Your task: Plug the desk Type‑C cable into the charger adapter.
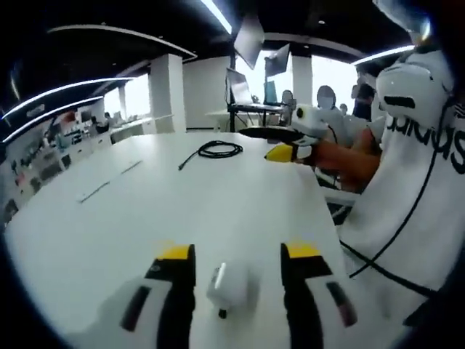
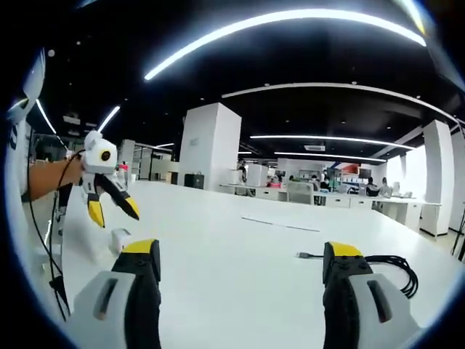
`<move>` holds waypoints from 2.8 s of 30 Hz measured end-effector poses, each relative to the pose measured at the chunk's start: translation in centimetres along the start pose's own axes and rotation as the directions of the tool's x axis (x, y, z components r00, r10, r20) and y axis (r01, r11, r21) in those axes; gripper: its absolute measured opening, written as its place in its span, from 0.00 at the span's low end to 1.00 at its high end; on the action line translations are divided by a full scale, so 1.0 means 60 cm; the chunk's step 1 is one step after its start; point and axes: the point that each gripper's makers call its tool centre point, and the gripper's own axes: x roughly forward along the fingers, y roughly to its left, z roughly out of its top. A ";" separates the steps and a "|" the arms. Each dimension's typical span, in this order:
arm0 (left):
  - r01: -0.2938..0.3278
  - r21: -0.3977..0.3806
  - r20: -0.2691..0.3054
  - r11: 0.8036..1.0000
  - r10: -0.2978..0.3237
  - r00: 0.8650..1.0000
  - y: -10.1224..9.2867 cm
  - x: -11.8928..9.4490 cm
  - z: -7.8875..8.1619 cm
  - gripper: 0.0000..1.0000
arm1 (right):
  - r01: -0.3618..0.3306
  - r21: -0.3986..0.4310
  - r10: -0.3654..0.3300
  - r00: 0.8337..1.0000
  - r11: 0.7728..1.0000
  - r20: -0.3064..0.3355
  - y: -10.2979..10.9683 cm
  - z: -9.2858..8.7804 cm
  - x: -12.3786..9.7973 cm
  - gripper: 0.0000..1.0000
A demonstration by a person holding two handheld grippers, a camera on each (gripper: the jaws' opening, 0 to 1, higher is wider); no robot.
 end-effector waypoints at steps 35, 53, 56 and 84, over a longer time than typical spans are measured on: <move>-0.456 -0.158 0.283 0.876 0.483 0.829 0.043 -0.067 0.009 1.00 | -0.004 -0.020 0.004 1.000 1.000 -0.007 0.009 0.002 0.003 0.94; -0.579 -0.262 0.344 0.772 0.635 0.691 0.068 -0.116 0.014 1.00 | -0.004 -0.015 0.004 1.000 1.000 -0.002 0.010 0.002 0.005 0.94; -0.614 -0.286 0.323 0.736 0.677 0.661 0.078 -0.126 0.006 1.00 | -0.003 -0.014 0.003 1.000 1.000 -0.002 0.011 0.001 0.006 0.94; -0.630 -0.300 0.313 0.716 0.698 0.644 0.076 -0.125 -0.002 0.89 | 0.051 -0.079 -0.057 0.995 0.996 -0.076 -0.053 -0.023 -0.009 0.92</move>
